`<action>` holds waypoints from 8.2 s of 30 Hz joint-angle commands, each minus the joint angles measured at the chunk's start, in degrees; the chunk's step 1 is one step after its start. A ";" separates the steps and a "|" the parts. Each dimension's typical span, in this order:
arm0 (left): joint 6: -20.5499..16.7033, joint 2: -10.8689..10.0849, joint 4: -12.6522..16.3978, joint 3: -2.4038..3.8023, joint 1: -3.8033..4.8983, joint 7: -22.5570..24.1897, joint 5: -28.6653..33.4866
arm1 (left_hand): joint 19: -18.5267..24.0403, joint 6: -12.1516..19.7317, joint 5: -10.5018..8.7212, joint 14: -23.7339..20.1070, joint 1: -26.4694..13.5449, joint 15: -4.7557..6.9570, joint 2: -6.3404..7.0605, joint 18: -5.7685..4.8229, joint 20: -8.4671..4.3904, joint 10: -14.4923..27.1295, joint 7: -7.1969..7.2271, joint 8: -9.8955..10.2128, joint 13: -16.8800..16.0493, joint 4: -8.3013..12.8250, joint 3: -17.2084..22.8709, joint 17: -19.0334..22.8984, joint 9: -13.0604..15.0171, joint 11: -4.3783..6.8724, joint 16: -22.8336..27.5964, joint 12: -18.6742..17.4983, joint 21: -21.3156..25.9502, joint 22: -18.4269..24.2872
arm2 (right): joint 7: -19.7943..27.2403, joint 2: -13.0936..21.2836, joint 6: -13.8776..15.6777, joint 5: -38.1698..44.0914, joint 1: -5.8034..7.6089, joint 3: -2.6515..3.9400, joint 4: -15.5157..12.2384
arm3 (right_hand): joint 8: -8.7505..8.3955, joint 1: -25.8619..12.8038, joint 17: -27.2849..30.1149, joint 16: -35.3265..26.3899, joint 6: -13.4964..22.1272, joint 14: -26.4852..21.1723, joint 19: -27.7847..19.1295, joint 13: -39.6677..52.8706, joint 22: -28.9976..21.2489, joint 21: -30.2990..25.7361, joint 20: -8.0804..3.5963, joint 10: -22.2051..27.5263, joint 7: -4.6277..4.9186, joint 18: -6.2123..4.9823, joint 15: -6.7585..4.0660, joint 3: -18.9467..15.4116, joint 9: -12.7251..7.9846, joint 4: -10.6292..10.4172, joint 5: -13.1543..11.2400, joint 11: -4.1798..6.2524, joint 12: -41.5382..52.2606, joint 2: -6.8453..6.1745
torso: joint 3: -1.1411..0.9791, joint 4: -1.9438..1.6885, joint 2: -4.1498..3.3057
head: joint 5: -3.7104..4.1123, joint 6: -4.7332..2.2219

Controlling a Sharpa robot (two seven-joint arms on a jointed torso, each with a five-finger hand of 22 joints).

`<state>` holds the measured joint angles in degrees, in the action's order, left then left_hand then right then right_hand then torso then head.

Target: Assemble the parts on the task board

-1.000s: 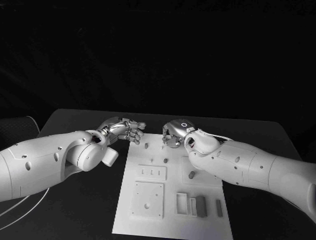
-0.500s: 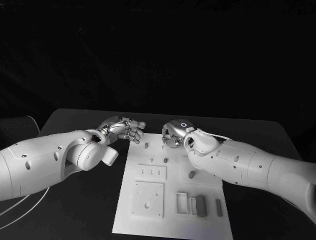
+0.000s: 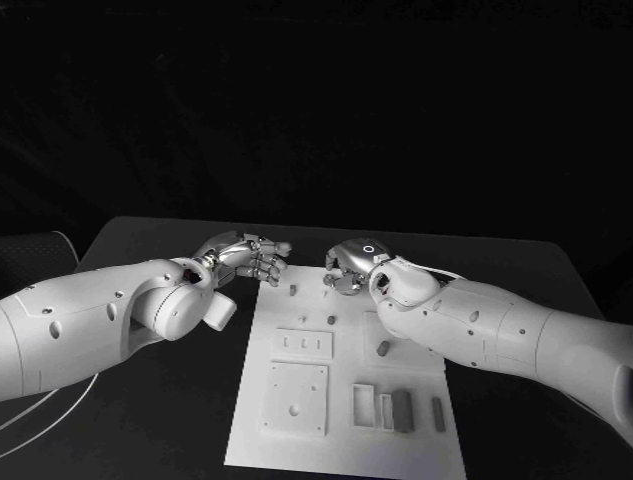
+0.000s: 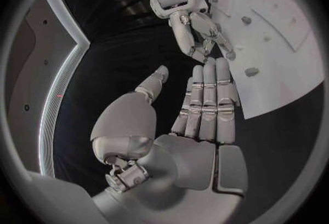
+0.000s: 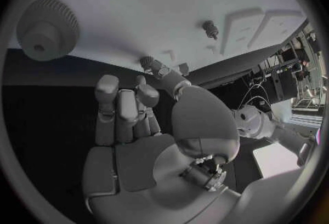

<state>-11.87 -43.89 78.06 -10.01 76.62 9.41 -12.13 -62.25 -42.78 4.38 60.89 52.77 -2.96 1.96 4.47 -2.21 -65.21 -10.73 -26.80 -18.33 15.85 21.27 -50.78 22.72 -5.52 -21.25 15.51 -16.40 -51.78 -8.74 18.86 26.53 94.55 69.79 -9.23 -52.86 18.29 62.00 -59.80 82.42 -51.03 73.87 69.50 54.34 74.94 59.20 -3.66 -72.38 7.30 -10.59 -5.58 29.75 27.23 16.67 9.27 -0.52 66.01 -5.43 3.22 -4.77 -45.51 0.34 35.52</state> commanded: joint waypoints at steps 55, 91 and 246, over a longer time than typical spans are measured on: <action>-0.71 -1.07 -1.43 0.01 0.10 3.60 0.02 | -1.48 -5.34 0.15 2.89 3.24 0.64 -0.89 0.85 -1.11 -3.13 1.52 1.23 -1.91 0.41 2.06 -2.30 0.99 1.22 1.78 -1.44 0.04 -1.50 | -0.42 16.94 -8.62 -9.40 1.91 2.89 -12.45 | -5.73 -5.63 0.66 0.40 10.43 -0.90 0.28 0.56 0.78 -1.28 -0.40 1.79 3.69 -4.41 3.69 3.24 -2.81 -7.29 -3.23 -3.81 1.01 -9.17 | -1.73 2.07 0.25 | 0.13 -1.86; -0.55 -0.60 -0.73 0.05 0.13 2.92 0.02 | -1.34 -2.90 0.12 2.93 3.40 0.53 -0.43 0.81 -1.03 -2.60 0.82 3.79 -2.38 0.39 2.21 -3.18 0.76 0.77 2.73 -2.78 0.45 -1.94 | 1.61 10.77 -14.56 -15.20 1.40 2.71 -2.46 | -5.22 -7.33 -0.22 1.28 11.05 -1.01 -0.24 0.74 1.11 -0.99 -0.48 2.56 3.86 -4.41 3.89 2.60 -2.28 -9.24 -3.41 -4.00 2.18 -7.96 | -1.65 2.02 0.22 | -0.21 -1.28; -2.25 -0.68 -0.30 0.07 0.71 2.10 -0.29 | -1.39 -3.33 0.02 3.15 4.10 0.52 -0.36 0.81 -1.02 -2.54 0.39 4.12 -3.11 0.49 2.39 -4.03 1.54 0.62 3.51 -3.54 0.77 -2.41 | -1.71 3.98 -5.03 1.24 1.81 0.10 -12.48 | 1.10 -4.29 -1.56 2.44 -1.46 1.49 0.24 -0.62 0.89 1.12 -0.43 0.03 -0.43 -4.41 0.10 1.42 -0.30 -0.16 -0.39 0.13 2.23 2.07 | -2.04 2.13 0.10 | -1.39 -0.33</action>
<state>-14.01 -44.70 77.70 -10.01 77.25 11.09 -12.29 -63.60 -45.85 4.38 63.56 56.46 -2.34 1.28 4.77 -3.14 -67.87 -10.12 -23.02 -21.38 16.29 23.28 -54.72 24.18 -4.50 -17.99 12.19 -15.95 -54.13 -10.14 23.02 20.48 93.97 71.73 -9.08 -65.35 19.22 57.63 -61.36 84.65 -51.16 75.24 69.42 53.82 74.94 60.11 -4.16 -71.99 6.65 -8.40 -5.32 31.00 26.70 16.21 8.60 -0.30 68.50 -2.89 1.21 -2.68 -45.37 -1.07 35.19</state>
